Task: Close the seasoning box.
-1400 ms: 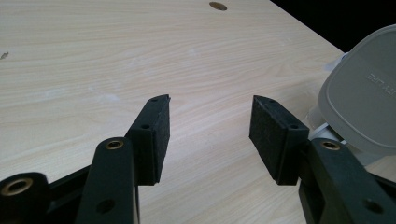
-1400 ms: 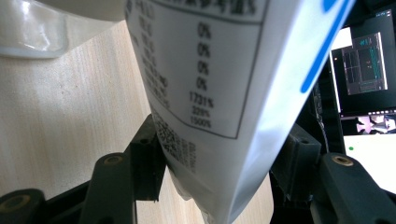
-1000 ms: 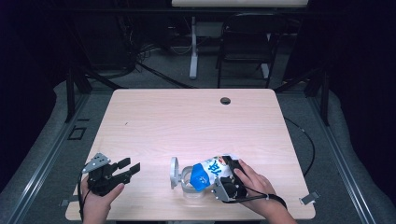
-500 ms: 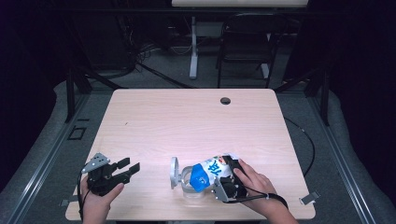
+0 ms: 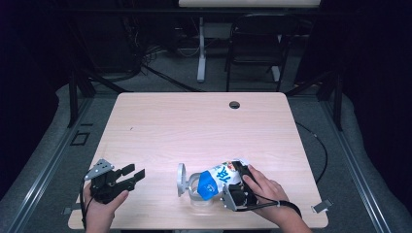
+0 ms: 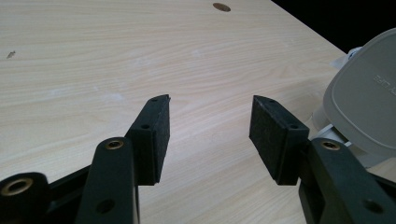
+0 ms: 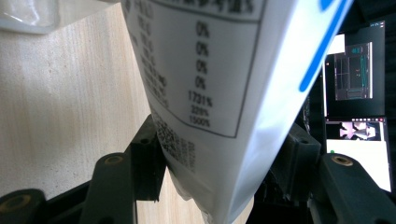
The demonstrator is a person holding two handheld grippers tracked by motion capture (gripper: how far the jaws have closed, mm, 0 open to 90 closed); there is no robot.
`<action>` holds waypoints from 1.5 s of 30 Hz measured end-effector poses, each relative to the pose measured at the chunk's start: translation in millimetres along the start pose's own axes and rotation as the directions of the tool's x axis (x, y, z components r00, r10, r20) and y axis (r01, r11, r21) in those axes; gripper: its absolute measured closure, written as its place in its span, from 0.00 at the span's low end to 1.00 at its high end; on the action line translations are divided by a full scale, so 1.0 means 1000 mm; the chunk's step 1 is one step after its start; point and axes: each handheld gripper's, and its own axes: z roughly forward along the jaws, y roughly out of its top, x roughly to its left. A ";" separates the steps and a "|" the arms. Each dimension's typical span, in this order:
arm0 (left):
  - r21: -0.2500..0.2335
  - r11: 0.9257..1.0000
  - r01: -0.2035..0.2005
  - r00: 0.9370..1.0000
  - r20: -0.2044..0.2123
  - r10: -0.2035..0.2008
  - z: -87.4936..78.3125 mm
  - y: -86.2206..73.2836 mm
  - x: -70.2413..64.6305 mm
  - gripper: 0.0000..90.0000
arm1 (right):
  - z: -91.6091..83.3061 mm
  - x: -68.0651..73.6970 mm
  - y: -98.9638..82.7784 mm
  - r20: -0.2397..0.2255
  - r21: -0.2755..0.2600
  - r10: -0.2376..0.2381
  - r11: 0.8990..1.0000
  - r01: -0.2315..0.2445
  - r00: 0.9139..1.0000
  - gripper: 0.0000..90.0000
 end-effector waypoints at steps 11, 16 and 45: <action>-0.003 1.000 0.003 1.000 -0.002 -0.003 0.000 0.000 0.000 0.54 | -0.001 -0.002 0.001 0.013 0.022 -0.050 0.999 0.049 0.999 0.49; -0.005 1.000 0.005 1.000 -0.004 -0.005 0.000 0.000 0.001 0.54 | -0.002 -0.003 0.002 0.024 0.031 -0.079 0.996 0.079 0.997 0.49; -0.009 1.000 0.007 1.000 -0.006 -0.008 -0.002 0.000 0.002 0.54 | -0.003 -0.007 0.006 0.053 0.059 -0.172 0.984 0.169 0.984 0.50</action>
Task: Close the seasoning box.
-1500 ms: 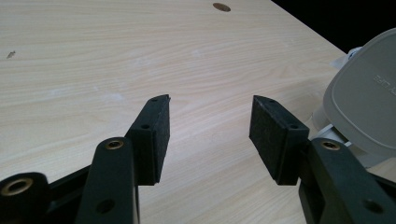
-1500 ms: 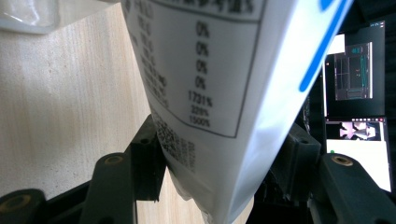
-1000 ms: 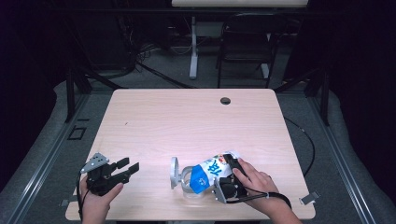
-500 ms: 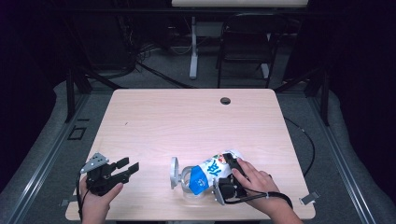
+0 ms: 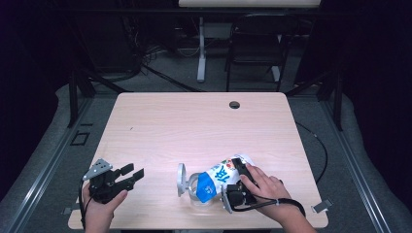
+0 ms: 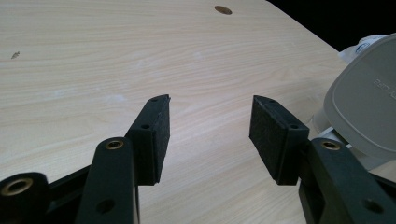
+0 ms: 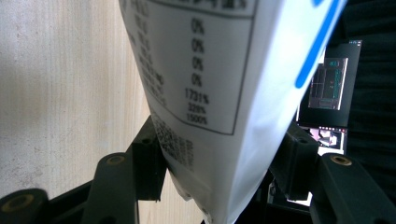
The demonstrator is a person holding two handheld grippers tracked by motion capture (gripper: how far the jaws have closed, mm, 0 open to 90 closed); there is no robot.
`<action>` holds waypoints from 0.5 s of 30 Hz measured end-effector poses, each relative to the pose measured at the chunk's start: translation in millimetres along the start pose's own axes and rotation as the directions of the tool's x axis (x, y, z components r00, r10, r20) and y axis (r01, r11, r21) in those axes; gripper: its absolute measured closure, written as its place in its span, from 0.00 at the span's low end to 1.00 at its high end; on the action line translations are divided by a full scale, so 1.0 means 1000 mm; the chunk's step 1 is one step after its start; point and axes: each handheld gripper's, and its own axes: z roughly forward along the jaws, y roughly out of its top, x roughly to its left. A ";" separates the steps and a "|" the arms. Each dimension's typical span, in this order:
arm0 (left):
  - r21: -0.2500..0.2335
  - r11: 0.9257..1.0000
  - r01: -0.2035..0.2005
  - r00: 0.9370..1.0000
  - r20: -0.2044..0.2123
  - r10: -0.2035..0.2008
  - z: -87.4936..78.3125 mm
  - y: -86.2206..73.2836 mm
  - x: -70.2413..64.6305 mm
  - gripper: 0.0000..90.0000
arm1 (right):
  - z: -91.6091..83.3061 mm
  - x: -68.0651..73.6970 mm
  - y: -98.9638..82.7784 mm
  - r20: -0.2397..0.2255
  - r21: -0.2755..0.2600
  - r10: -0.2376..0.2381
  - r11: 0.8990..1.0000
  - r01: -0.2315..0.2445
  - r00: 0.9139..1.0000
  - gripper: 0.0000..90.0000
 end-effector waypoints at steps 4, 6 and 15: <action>0.000 1.000 0.000 1.000 0.000 0.000 0.000 0.000 0.000 0.54 | -0.001 -0.001 0.001 0.003 0.013 -0.016 1.000 0.016 1.000 0.50; 0.000 1.000 0.000 1.000 0.000 0.000 0.000 0.000 0.000 0.54 | -0.001 -0.001 0.002 0.007 0.018 -0.025 1.000 0.025 1.000 0.50; -0.002 1.000 0.001 1.000 -0.001 -0.001 0.000 0.000 0.001 0.54 | 0.000 -0.001 0.002 0.015 0.008 -0.029 1.000 0.028 0.999 0.50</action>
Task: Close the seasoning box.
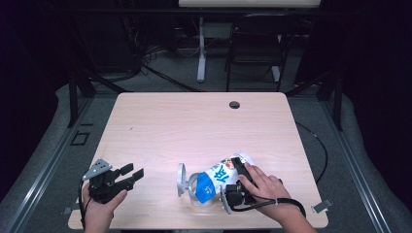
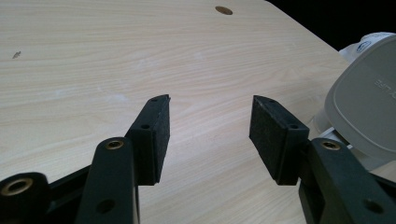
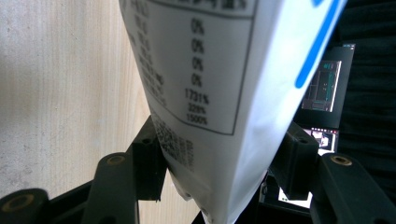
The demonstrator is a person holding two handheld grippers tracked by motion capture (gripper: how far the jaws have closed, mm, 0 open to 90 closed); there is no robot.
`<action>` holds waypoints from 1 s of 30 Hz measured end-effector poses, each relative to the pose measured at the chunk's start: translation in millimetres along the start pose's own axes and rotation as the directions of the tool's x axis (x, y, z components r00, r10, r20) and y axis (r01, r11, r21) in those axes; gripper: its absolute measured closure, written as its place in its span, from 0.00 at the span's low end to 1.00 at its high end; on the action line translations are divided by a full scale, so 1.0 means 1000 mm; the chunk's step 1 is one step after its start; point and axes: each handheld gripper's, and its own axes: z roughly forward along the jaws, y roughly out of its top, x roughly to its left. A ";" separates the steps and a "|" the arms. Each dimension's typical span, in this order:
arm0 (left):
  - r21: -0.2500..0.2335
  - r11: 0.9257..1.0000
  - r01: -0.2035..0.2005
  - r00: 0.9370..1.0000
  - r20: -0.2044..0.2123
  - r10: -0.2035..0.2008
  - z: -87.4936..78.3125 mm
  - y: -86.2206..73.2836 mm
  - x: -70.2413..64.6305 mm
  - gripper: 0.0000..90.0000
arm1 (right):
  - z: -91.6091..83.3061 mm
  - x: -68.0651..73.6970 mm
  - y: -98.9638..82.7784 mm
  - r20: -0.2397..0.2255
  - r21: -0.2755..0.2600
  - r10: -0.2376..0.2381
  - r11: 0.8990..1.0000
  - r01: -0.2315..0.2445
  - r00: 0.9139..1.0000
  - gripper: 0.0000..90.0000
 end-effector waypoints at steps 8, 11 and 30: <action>-0.002 1.000 0.002 1.000 0.000 -0.002 0.000 0.000 0.000 0.54 | -0.001 -0.003 0.001 -0.011 0.010 -0.018 1.000 0.019 1.000 0.50; -0.002 1.000 0.002 1.000 0.000 -0.002 0.000 0.000 0.001 0.54 | -0.002 -0.004 0.001 -0.006 0.020 -0.035 0.999 0.035 0.999 0.50; -0.001 1.000 0.009 1.000 0.001 -0.009 0.001 -0.001 0.002 0.54 | -0.003 -0.006 0.003 -0.026 0.036 -0.074 0.997 0.075 0.997 0.50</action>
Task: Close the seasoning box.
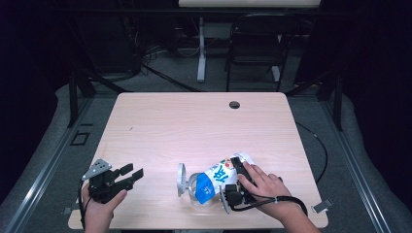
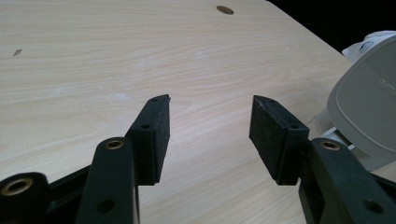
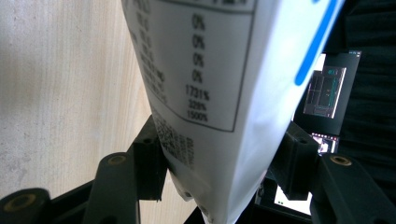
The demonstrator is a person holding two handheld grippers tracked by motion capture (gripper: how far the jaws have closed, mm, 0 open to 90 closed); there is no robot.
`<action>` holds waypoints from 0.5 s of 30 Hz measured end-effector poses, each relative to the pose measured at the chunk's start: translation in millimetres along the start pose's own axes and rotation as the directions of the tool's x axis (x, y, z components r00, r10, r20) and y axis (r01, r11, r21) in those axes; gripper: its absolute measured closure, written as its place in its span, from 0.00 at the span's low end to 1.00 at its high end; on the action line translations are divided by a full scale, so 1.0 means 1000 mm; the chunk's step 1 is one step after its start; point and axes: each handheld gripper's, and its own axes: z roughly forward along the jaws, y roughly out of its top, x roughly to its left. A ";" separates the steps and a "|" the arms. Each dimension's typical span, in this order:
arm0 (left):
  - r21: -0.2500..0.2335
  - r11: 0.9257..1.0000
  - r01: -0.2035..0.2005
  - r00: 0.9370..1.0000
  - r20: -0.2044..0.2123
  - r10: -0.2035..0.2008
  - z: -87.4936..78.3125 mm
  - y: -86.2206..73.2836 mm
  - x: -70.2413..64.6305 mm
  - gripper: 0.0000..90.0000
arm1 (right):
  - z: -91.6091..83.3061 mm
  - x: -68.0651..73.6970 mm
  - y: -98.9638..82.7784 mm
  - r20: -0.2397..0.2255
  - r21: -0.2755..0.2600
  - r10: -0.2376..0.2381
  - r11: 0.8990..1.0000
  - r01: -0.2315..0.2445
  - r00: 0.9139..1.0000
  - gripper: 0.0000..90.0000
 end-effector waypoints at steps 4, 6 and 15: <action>0.002 1.000 0.000 1.000 -0.002 0.000 0.000 0.000 0.000 0.54 | 0.001 0.000 0.000 -0.002 -0.012 -0.003 1.000 0.003 1.000 0.50; 0.001 1.000 0.001 1.000 -0.002 -0.001 0.000 0.000 0.001 0.54 | 0.001 0.000 0.001 -0.005 -0.008 -0.005 1.000 0.005 1.000 0.50; 0.001 1.000 0.000 1.000 -0.002 0.000 0.000 0.000 0.001 0.54 | 0.000 -0.001 0.002 -0.010 0.004 -0.012 1.000 0.012 1.000 0.50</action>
